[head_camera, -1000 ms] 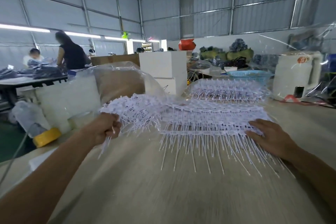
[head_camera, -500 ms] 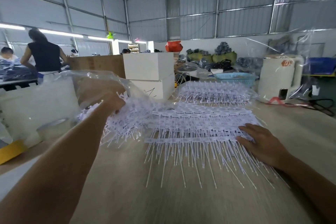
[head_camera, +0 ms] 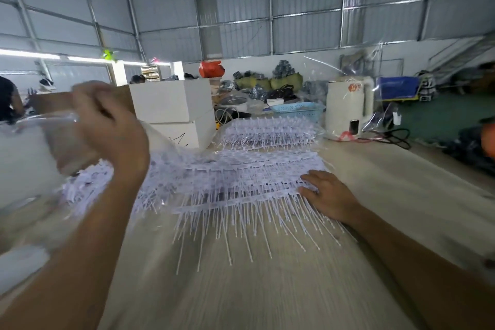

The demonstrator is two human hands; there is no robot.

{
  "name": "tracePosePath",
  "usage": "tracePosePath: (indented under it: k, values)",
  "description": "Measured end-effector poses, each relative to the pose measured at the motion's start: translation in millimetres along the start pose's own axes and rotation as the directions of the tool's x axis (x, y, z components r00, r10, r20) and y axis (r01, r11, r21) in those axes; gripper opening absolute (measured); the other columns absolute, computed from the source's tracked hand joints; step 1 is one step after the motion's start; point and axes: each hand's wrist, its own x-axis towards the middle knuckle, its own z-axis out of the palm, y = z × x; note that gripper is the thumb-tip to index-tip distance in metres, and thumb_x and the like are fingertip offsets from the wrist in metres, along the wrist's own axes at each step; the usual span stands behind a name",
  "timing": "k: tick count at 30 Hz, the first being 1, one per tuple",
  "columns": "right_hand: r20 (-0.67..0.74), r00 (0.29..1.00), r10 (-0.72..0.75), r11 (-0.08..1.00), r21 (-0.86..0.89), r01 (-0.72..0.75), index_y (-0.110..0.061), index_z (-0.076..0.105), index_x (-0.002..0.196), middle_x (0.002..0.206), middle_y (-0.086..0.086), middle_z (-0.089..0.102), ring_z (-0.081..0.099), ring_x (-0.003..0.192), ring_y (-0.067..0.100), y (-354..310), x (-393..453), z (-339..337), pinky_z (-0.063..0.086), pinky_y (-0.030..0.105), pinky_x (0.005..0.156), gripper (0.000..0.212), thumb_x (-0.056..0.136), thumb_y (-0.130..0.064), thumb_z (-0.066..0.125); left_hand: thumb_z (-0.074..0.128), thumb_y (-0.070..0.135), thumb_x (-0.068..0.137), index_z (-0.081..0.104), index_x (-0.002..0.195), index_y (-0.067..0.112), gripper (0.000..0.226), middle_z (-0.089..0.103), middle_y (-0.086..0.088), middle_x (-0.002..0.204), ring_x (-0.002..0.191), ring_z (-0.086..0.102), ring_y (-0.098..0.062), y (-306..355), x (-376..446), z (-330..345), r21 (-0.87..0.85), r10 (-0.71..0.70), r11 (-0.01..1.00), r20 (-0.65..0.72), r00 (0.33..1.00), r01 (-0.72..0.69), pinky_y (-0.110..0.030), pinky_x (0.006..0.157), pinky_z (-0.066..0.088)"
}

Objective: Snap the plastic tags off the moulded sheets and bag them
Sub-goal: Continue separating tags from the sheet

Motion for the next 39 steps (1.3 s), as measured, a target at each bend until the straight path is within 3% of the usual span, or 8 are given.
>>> tracePosePath:
  k: [2, 4, 7, 9, 16, 28, 33, 39]
  values:
    - [-0.026, 1.0, -0.015, 1.0, -0.013, 0.014, -0.026, 0.054, 0.144, 0.157, 0.0, 0.043, 0.034, 0.146, 0.02, 0.4, -1.0, 1.6, 0.024, 0.033, 0.119, 0.05, 0.101, -0.05, 0.05, 0.04, 0.014, 0.099, 0.057, 0.098, 0.022, 0.019, 0.051, 0.022, 0.064, 0.054, 0.046, 0.005, 14.3, -28.0, 21.0, -0.028, 0.134, 0.991, 0.221, 0.966, -0.131, -0.011, 0.054, 0.032]
    - [-0.057, 0.998, -0.029, 0.999, -0.024, 0.028, -0.025, 0.057, 0.142, 0.154, 0.001, 0.046, 0.038, 0.144, 0.02, 0.4, -1.7, 2.8, 0.026, 0.033, 0.118, 0.046, 0.102, -0.047, 0.05, 0.038, 0.025, 0.102, 0.055, 0.106, 0.024, 0.018, 0.051, 0.019, 0.061, 0.051, 0.048, 0.003, 22.7, -73.5, 52.2, 0.07, 0.197, 0.948, 0.635, 0.747, -0.31, -0.018, 0.049, 0.038]
    - [-0.099, 0.994, -0.042, 0.999, 0.001, 0.042, -0.024, 0.063, 0.136, 0.149, 0.001, 0.053, 0.043, 0.141, 0.019, -3.4, -5.1, 1.1, 0.029, 0.032, 0.116, 0.04, 0.103, -0.043, 0.05, 0.039, 0.037, 0.106, 0.042, 0.138, 0.023, 0.035, 0.065, -0.005, 0.108, 0.098, 0.066, -0.024, -16.7, -136.0, 68.2, 0.285, -0.145, 0.795, 0.947, 0.287, -0.536, -0.044, 0.079, 0.058]
    - [-0.136, 0.988, -0.069, 0.998, -0.002, 0.069, -0.024, 0.067, 0.131, 0.143, 0.0, 0.059, 0.047, 0.137, 0.02, -4.7, -7.9, -0.4, 0.032, 0.032, 0.114, 0.037, 0.104, -0.041, 0.049, 0.037, 0.045, 0.105, 0.026, 0.153, 0.02, 0.055, 0.054, -0.015, 0.136, 0.124, 0.053, -0.033, -47.8, -161.2, 68.0, 0.4, -0.38, 0.7, 0.91, 0.167, -0.592, -0.05, 0.098, 0.05]
    - [-0.149, 0.987, -0.062, 0.996, 0.062, 0.071, -0.029, 0.071, 0.119, 0.129, -0.008, 0.065, 0.053, 0.127, 0.018, 4.0, -1.4, -4.2, 0.045, 0.036, 0.104, 0.031, 0.105, -0.038, 0.046, 0.039, 0.039, 0.1, 0.061, 0.122, 0.014, 0.04, 0.062, -0.012, 0.125, 0.116, 0.059, -0.032, -103.9, -182.7, 67.4, 0.478, -0.405, 0.659, 0.876, 0.263, -0.581, -0.044, 0.097, 0.047]
    - [-0.252, 0.967, 0.045, 0.956, 0.293, 0.032, -0.008, 0.066, 0.119, 0.124, 0.012, 0.063, 0.056, 0.118, 0.027, 9.1, 3.7, -5.9, 0.042, 0.039, 0.103, 0.027, 0.104, -0.024, 0.05, 0.06, 0.019, 0.094, 0.061, 0.111, 0.019, 0.018, 0.071, -0.009, 0.103, 0.1, 0.066, -0.032, -66.4, -155.5, 89.2, 0.456, -0.252, 0.777, 0.857, 0.448, -0.434, -0.046, 0.092, 0.045]
    - [-0.441, 0.823, 0.359, 0.793, 0.61, -0.019, -0.018, 0.055, 0.106, 0.102, 0.007, 0.061, 0.056, 0.091, 0.022, 14.9, 1.7, -15.4, 0.046, 0.038, 0.082, 0.006, 0.104, -0.018, 0.05, 0.063, 0.017, 0.091, 0.063, 0.102, 0.023, 0.012, 0.07, -0.004, 0.092, 0.093, 0.065, -0.031, -19.9, -126.1, 102.5, 0.362, -0.135, 0.805, 0.883, 0.45, -0.469, -0.042, 0.087, 0.042]
    - [-0.346, 0.674, 0.653, 0.45, 0.893, 0.023, -0.015, 0.057, 0.11, 0.1, 0.006, 0.058, 0.051, 0.089, 0.018, 14.1, 19.2, -60.9, 0.042, 0.032, 0.074, 0.022, 0.105, -0.032, 0.045, 0.067, 0.021, 0.092, 0.065, 0.105, 0.026, 0.014, 0.07, 0.002, 0.095, 0.093, 0.064, -0.025, 33.4, -107.4, 110.8, 0.225, 0.033, 0.839, 0.888, 0.459, -0.496, -0.042, 0.093, 0.041]
